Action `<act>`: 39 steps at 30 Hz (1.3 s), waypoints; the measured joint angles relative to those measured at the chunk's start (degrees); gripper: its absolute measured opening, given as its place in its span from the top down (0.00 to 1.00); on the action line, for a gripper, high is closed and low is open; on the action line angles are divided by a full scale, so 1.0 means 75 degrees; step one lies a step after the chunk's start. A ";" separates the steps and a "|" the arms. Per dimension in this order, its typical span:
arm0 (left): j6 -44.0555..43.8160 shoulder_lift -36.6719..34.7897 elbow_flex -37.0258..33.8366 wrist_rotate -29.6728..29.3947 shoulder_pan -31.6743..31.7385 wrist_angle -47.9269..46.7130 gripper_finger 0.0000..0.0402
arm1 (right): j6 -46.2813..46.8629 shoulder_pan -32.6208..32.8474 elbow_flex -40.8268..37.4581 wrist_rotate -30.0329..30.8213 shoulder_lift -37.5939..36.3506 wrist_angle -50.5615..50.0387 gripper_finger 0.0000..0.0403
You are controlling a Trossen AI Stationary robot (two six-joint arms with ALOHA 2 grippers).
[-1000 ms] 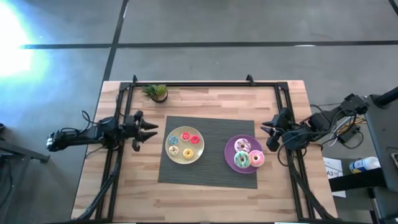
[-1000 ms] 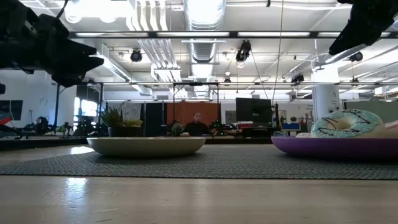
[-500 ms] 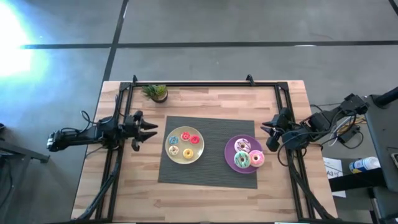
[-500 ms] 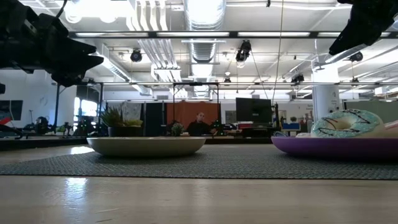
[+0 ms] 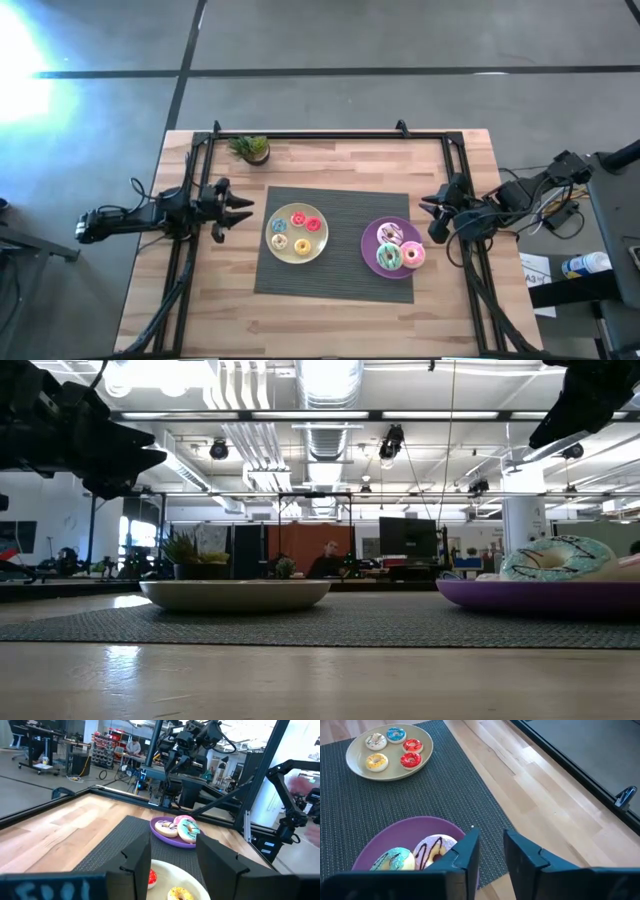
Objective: Pick & Place donuts
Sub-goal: Return to Home Position
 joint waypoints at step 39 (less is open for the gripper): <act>0.0000 0.0000 -0.0003 0.0000 0.0003 0.0000 0.67 | -0.5855 -0.1975 -0.3728 -0.5399 -0.2948 0.9787 0.78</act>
